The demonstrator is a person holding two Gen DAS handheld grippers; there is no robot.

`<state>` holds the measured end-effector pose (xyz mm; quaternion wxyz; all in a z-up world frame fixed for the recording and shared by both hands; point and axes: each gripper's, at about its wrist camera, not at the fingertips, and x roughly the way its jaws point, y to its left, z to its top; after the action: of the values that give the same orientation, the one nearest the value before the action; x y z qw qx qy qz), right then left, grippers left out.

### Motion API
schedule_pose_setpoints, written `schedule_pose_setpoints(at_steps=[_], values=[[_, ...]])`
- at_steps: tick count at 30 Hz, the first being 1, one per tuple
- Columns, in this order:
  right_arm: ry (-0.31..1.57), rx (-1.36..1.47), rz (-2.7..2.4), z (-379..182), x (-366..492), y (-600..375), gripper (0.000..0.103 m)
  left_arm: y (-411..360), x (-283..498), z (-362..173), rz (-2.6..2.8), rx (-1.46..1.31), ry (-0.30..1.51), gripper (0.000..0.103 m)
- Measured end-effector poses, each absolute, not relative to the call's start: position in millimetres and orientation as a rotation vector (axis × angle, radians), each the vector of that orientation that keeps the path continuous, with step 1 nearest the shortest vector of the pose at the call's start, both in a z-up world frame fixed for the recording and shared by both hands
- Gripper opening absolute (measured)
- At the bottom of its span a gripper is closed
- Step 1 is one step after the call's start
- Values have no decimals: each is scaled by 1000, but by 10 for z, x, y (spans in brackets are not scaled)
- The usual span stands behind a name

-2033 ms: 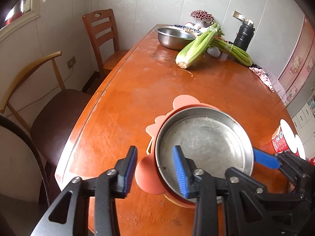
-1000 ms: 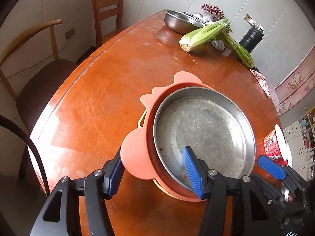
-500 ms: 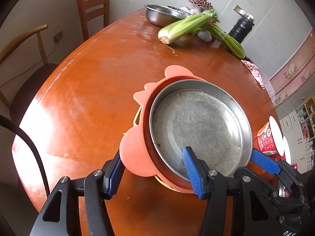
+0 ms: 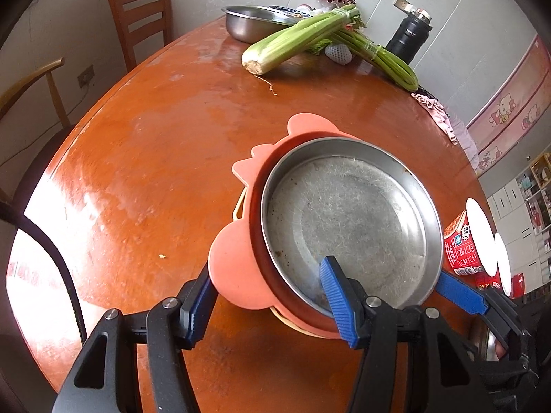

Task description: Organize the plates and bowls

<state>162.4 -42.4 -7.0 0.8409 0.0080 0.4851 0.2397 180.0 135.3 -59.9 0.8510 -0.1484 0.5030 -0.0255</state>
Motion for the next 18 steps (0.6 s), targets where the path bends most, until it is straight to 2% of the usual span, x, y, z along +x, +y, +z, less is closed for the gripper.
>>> schedule_pose_setpoints(at_steps=[18], values=[[997, -30, 496, -70, 1613, -367, 68, 1465, 1612, -540, -42, -327, 1010, 62]])
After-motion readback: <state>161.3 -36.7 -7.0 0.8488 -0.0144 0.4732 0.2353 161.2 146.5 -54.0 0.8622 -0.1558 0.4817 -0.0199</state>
